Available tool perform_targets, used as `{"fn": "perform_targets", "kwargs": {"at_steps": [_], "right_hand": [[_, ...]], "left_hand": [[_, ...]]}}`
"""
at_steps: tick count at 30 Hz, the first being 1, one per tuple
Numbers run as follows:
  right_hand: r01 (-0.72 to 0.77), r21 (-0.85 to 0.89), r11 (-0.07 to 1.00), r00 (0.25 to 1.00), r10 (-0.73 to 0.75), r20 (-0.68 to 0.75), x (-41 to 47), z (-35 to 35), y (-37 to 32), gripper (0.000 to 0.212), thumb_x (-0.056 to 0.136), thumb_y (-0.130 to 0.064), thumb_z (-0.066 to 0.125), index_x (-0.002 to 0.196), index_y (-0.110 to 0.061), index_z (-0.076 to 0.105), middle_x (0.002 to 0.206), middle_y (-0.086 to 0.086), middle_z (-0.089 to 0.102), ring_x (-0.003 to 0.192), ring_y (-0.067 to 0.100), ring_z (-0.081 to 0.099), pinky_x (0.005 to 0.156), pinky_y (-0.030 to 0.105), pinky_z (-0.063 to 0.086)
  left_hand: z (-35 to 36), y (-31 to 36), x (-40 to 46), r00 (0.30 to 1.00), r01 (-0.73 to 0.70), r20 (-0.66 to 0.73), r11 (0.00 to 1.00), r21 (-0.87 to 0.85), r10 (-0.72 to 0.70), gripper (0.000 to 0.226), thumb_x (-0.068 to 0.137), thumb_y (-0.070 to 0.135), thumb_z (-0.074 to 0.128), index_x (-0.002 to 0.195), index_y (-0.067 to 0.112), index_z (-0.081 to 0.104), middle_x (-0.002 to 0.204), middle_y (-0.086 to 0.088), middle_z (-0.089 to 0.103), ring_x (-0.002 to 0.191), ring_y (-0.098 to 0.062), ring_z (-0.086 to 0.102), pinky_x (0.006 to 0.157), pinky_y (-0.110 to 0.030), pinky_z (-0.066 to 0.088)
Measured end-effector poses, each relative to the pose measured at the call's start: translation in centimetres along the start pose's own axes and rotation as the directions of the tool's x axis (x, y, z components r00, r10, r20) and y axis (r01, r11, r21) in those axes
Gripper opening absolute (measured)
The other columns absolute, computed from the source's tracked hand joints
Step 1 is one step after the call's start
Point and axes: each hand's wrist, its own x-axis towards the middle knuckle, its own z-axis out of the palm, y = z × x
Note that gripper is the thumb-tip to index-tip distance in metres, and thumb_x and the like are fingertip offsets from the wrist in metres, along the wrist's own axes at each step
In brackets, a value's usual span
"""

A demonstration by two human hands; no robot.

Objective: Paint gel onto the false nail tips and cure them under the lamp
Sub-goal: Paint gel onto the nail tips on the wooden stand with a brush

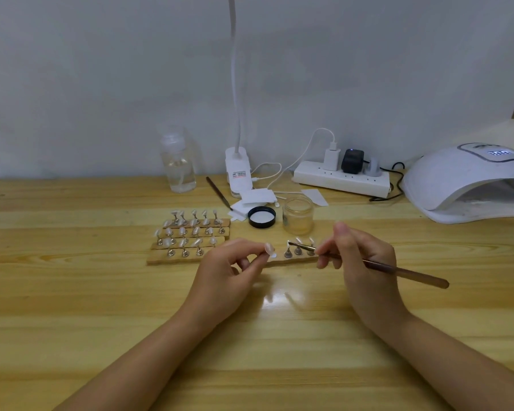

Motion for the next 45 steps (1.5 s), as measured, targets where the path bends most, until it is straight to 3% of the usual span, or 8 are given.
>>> {"fn": "perform_targets", "kwargs": {"at_steps": [3, 10, 15, 19, 23, 27, 33, 45], "right_hand": [[0.073, -0.034, 0.997, 0.997, -0.071, 0.041, -0.2, 0.5, 0.3, 0.038, 0.088, -0.033, 0.039, 0.066, -0.016, 0.063, 0.054, 0.003, 0.060, 0.056, 0.003, 0.057, 0.058, 0.012, 0.043], [0.189, -0.146, 0.971, 0.972, -0.164, 0.168, -0.1, 1.1, 0.6, 0.036, 0.090, -0.029, 0.041, 0.078, -0.010, 0.069, 0.067, 0.000, 0.067, 0.061, 0.003, 0.062, 0.058, 0.018, 0.049], [0.192, -0.108, 0.975, 0.971, -0.172, 0.167, -0.2, 0.9, 0.7, 0.043, 0.091, -0.031, 0.044, 0.069, -0.004, 0.069, 0.057, 0.002, 0.063, 0.057, -0.005, 0.058, 0.061, 0.009, 0.042], [0.237, -0.195, 0.952, 0.961, -0.200, 0.192, -0.2, 1.1, 0.6, 0.035, 0.089, -0.024, 0.043, 0.075, -0.007, 0.071, 0.064, -0.002, 0.066, 0.062, -0.004, 0.059, 0.062, 0.013, 0.045], [0.162, -0.114, 0.980, 0.976, -0.142, 0.167, -0.4, 1.0, 0.8, 0.042, 0.088, -0.028, 0.042, 0.065, -0.005, 0.070, 0.055, 0.000, 0.063, 0.055, -0.004, 0.058, 0.063, 0.009, 0.042], [0.206, -0.174, 0.963, 0.966, -0.172, 0.191, -0.2, 1.1, 0.6, 0.035, 0.089, -0.027, 0.043, 0.076, -0.009, 0.070, 0.064, -0.003, 0.066, 0.062, -0.002, 0.060, 0.062, 0.013, 0.045], [0.151, -0.101, 0.983, 0.978, -0.134, 0.157, -0.4, 1.0, 0.7, 0.040, 0.088, -0.030, 0.041, 0.068, -0.010, 0.070, 0.058, -0.001, 0.064, 0.057, -0.002, 0.059, 0.062, 0.010, 0.042], [0.119, -0.116, 0.986, 0.974, -0.093, 0.207, -0.2, 1.2, 0.4, 0.038, 0.087, -0.034, 0.043, 0.071, -0.013, 0.070, 0.061, -0.002, 0.067, 0.057, 0.000, 0.060, 0.059, 0.012, 0.045]], "left_hand": [[0.0, -0.2, 0.2, 0.999, -0.029, 0.031, 0.999, 0.025, 0.029, 0.024, 0.080, 0.007, 0.067, 0.090, 0.028, 0.070, 0.069, 0.010, 0.060, 0.058, -0.001, 0.044, 0.055, -0.008, 0.034], [-0.1, -0.4, 0.4, 0.997, -0.042, 0.062, 0.997, 0.062, 0.038, 0.021, 0.080, 0.003, 0.066, 0.093, 0.019, 0.073, 0.075, -0.014, 0.063, 0.060, 0.005, 0.047, 0.059, -0.005, 0.033], [-0.2, -0.3, 0.4, 0.997, -0.022, 0.076, 0.997, 0.080, 0.016, 0.026, 0.080, 0.006, 0.066, 0.093, 0.028, 0.070, 0.080, -0.005, 0.065, 0.065, 0.006, 0.049, 0.061, -0.005, 0.034], [-0.2, -0.4, 0.4, 0.997, -0.012, 0.071, 0.997, 0.076, 0.006, 0.023, 0.080, 0.005, 0.066, 0.094, 0.022, 0.072, 0.079, -0.005, 0.065, 0.064, 0.005, 0.049, 0.061, -0.006, 0.034], [-0.2, -0.4, 0.4, 0.997, -0.001, 0.077, 0.996, 0.090, -0.006, 0.022, 0.080, 0.005, 0.066, 0.093, 0.021, 0.073, 0.080, -0.002, 0.064, 0.065, 0.007, 0.049, 0.061, -0.005, 0.034], [-0.2, -0.3, 0.4, 0.996, -0.011, 0.092, 0.996, 0.089, 0.003, 0.021, 0.081, 0.003, 0.065, 0.095, 0.017, 0.073, 0.080, -0.007, 0.065, 0.064, 0.007, 0.048, 0.063, -0.006, 0.035], [-0.2, -0.3, 0.4, 0.994, -0.013, 0.112, 0.995, 0.097, 0.002, 0.020, 0.081, 0.005, 0.064, 0.096, 0.016, 0.072, 0.081, -0.007, 0.064, 0.064, 0.006, 0.047, 0.064, -0.005, 0.034], [-0.2, -0.6, 0.5, 0.995, -0.020, 0.101, 0.997, 0.081, 0.011, 0.022, 0.080, 0.005, 0.066, 0.091, 0.022, 0.073, 0.082, 0.006, 0.068, 0.070, -0.013, 0.054, 0.064, -0.018, 0.039]]}}
